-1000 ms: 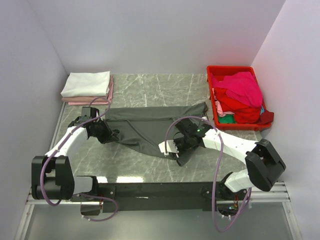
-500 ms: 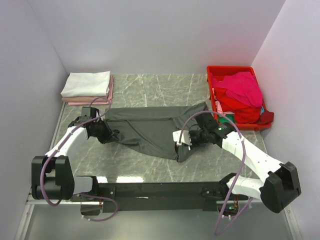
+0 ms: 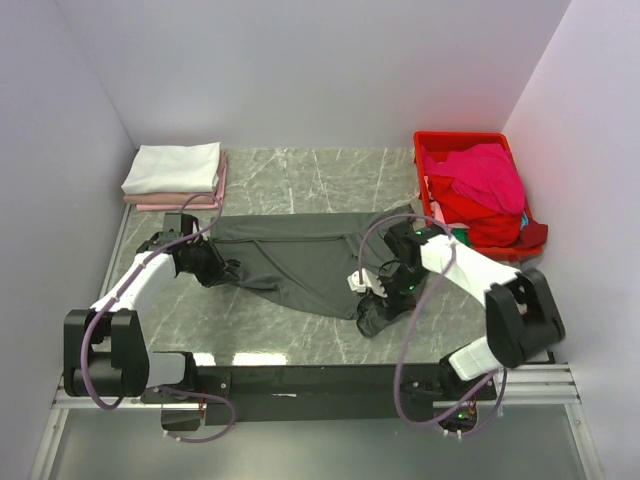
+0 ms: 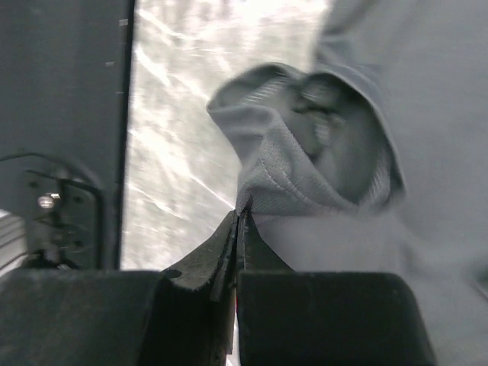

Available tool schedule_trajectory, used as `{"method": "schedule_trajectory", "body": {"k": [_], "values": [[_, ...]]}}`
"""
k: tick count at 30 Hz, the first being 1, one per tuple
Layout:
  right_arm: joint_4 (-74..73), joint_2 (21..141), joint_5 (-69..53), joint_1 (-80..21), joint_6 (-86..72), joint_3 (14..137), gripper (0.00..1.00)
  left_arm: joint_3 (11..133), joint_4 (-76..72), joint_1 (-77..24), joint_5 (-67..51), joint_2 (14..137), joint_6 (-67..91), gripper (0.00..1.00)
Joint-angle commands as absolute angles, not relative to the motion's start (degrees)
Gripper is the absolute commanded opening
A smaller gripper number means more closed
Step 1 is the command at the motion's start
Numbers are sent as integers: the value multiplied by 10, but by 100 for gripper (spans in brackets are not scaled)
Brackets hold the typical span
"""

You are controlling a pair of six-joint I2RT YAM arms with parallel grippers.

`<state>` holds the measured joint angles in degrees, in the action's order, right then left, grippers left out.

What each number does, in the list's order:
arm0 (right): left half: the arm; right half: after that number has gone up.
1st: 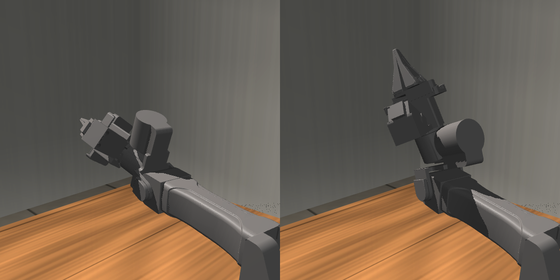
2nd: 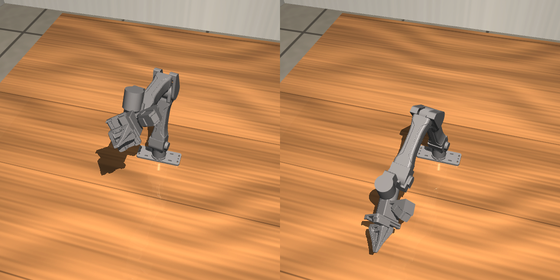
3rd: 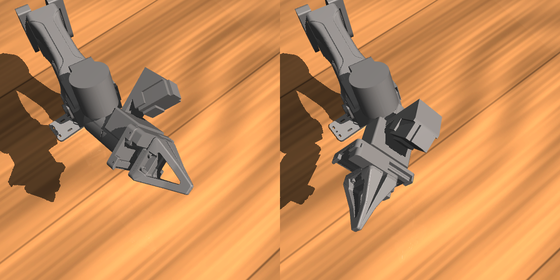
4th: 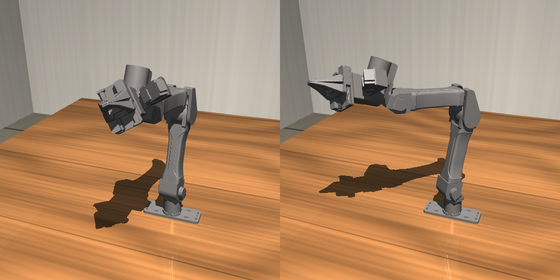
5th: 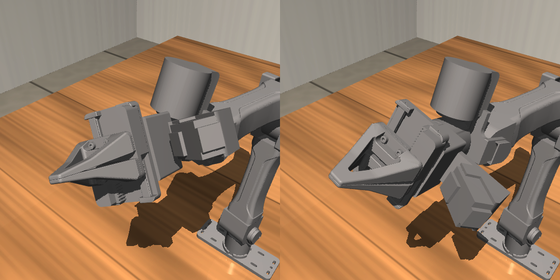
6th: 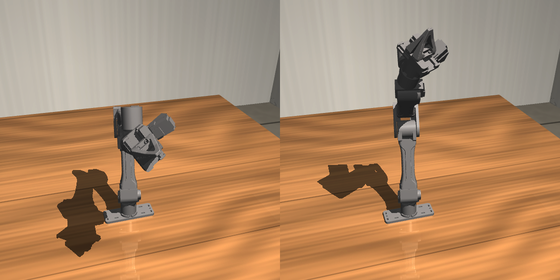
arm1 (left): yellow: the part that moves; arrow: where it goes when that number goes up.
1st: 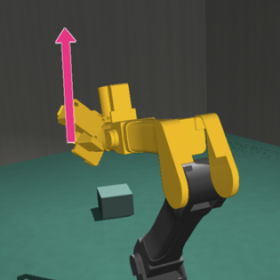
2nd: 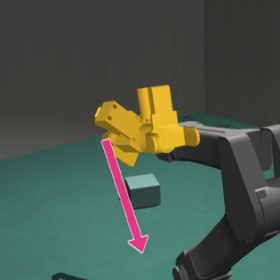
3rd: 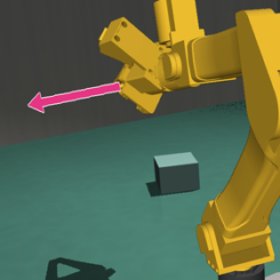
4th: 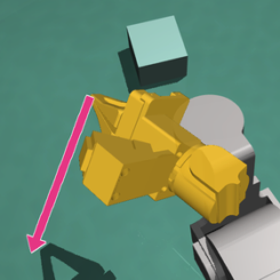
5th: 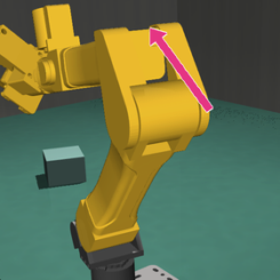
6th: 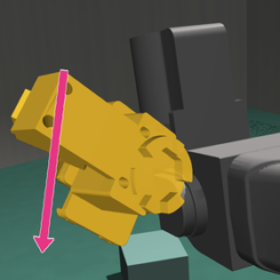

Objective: Fold and stack the t-shirts
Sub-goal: Fold the tshirt

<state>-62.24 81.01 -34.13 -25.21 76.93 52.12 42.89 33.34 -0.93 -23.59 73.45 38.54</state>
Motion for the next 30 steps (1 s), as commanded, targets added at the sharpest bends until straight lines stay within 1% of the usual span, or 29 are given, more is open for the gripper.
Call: {"method": "schedule_trajectory", "body": {"k": [1, 3, 5, 8, 10, 12, 15, 17, 22, 30], "values": [[-676, 853, -379, -262, 803, 527, 0, 446, 322, -7, -258, 737, 376, 1], [-615, 837, -363, -263, 751, 500, 0, 444, 322, -7, -254, 737, 374, 0], [-590, 805, -359, -257, 719, 492, 0, 443, 324, -7, -255, 737, 371, 1], [-608, 779, -377, -223, 714, 510, 2, 446, 327, -7, -257, 740, 368, 1], [-605, 759, -345, -214, 702, 498, 2, 450, 330, -7, -258, 739, 368, 1], [-596, 723, -314, -214, 709, 474, 2, 453, 331, -7, -258, 733, 368, 1], [-610, 679, -283, -212, 761, 426, 3, 454, 335, -7, -257, 729, 367, 1], [-613, 666, -273, -213, 784, 404, 4, 453, 336, -7, -256, 729, 365, 1], [-642, 691, -287, -223, 796, 408, 10, 449, 331, -7, -258, 735, 364, 1], [-506, 746, -277, -234, 646, 441, 16, 443, 325, -7, -256, 737, 367, 1]]}}
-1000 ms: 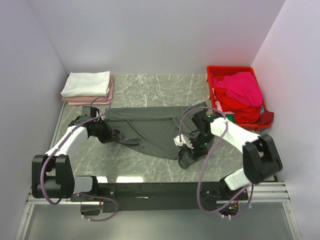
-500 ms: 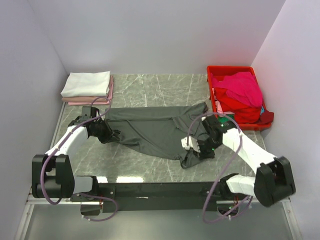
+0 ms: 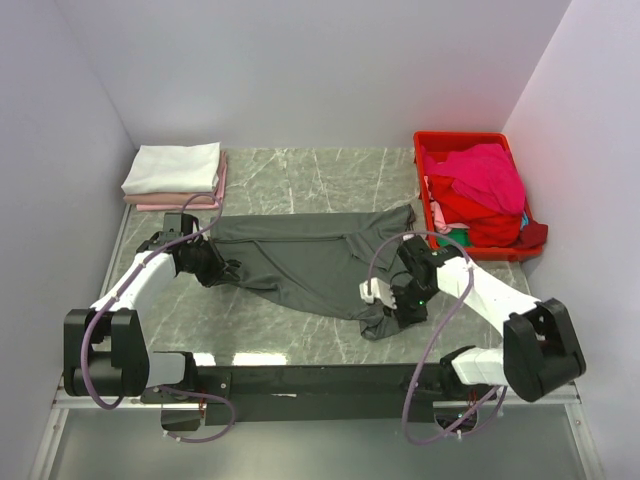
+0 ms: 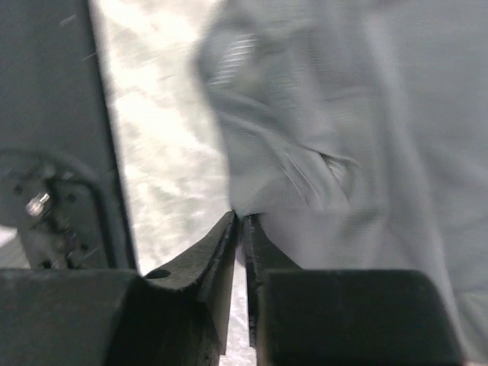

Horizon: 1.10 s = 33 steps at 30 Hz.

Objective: Fold and stack the t-shirts
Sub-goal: Fold the tshirt

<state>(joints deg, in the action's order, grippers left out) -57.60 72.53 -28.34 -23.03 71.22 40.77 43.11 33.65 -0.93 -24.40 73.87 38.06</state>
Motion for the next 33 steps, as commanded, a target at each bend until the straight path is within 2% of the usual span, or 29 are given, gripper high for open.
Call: {"method": "schedule_trajectory", "body": {"k": [1, 5, 14, 16, 17, 20, 23, 25, 26, 27, 30, 33], "values": [[-493, 752, -259, -234, 613, 447, 17, 443, 326, -7, -255, 738, 367, 1], [-479, 773, -248, -234, 587, 461, 25, 446, 326, -7, -257, 741, 365, 1], [-527, 762, -259, -234, 562, 494, 28, 450, 329, -7, -258, 746, 359, 1], [-549, 741, -242, -234, 577, 488, 24, 452, 330, -7, -258, 743, 358, 1], [-562, 730, -236, -234, 584, 483, 14, 453, 330, -7, -258, 742, 358, 1], [-580, 718, -223, -234, 613, 456, 0, 454, 330, -7, -260, 744, 357, 1], [-592, 697, -227, -235, 627, 438, 0, 453, 326, -7, -263, 747, 356, 1], [-589, 681, -246, -234, 621, 437, 6, 451, 325, -7, -263, 745, 357, 1], [-586, 669, -257, -235, 615, 439, 18, 451, 325, -7, -262, 746, 356, 1], [-584, 664, -265, -237, 604, 443, 24, 451, 326, -7, -263, 747, 356, 1], [-549, 666, -270, -270, 545, 448, 33, 454, 329, -7, -261, 747, 353, 1], [-477, 677, -223, -314, 458, 439, 37, 454, 330, -7, -260, 744, 353, 1]]}}
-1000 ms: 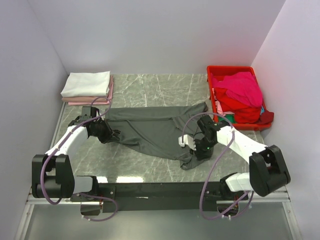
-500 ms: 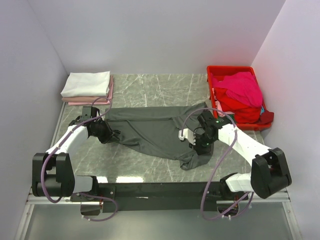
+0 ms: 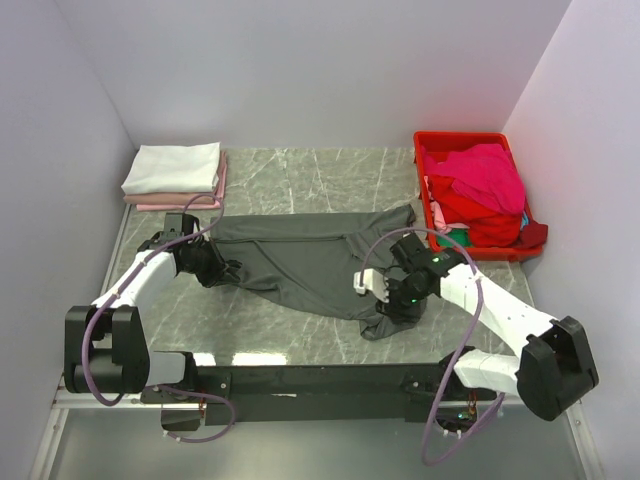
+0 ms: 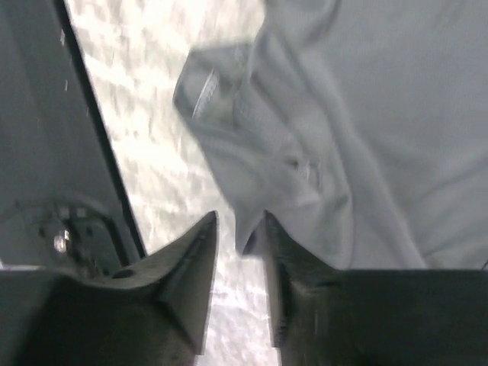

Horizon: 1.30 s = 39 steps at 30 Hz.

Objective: Fold and stack the t-shirts
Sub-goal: Fold the tshirt

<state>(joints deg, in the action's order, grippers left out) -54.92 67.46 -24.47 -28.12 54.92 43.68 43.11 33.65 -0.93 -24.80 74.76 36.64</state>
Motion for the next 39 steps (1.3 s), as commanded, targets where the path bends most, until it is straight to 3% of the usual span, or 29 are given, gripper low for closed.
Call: {"method": "schedule_trajectory", "body": {"k": [1, 6, 26, 30, 36, 39], "values": [[-466, 679, -214, -322, 444, 433, 41, 452, 329, -7, -262, 744, 355, 1], [-413, 693, -150, -349, 396, 425, 42, 444, 323, -7, -265, 740, 357, 1], [-389, 747, -82, -408, 367, 398, 42, 438, 316, -7, -271, 742, 358, 1], [-386, 745, -68, -414, 367, 396, 36, 439, 315, -7, -271, 742, 357, 1], [-388, 734, -64, -415, 369, 395, 2, 439, 316, -7, -272, 742, 355, 1], [-408, 710, -91, -414, 374, 407, 0, 439, 317, -6, -270, 741, 354, 1]]}}
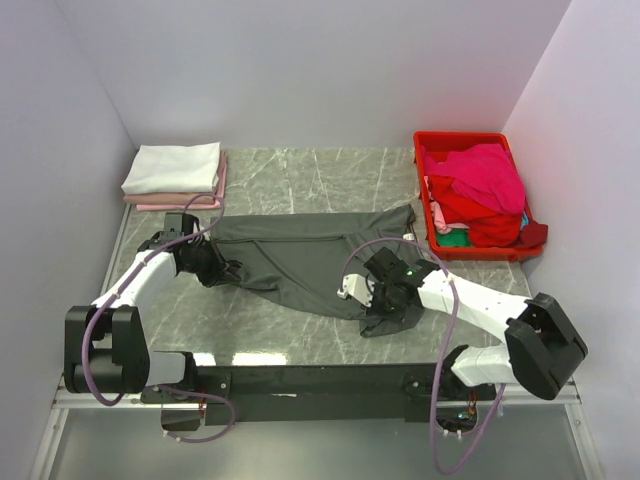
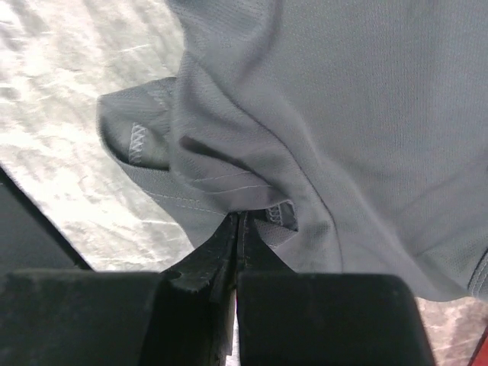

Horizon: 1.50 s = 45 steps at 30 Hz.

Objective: Fold and stack the t-shirts
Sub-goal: Fold the tshirt

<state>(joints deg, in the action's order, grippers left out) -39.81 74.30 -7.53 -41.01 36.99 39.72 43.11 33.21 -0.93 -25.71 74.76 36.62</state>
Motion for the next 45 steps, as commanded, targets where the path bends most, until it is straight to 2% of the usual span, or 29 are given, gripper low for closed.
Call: {"method": "schedule_trajectory", "body": {"k": [1, 14, 18, 22, 39, 45], "values": [[-416, 695, -112, -414, 375, 412, 0, 439, 318, -6, -270, 740, 354, 1], [-549, 553, -238, -396, 481, 447, 0, 452, 337, -6, -272, 718, 352, 1], [-596, 510, -259, -354, 543, 451, 0, 454, 354, -5, -270, 699, 351, 1], [-650, 476, -279, -258, 613, 462, 0, 448, 376, -4, -265, 667, 350, 0], [-650, 492, -322, -48, 722, 437, 0, 395, 477, -2, -214, 522, 403, 1], [-649, 505, -338, -26, 746, 430, 0, 396, 512, 18, -165, 467, 440, 0]]}}
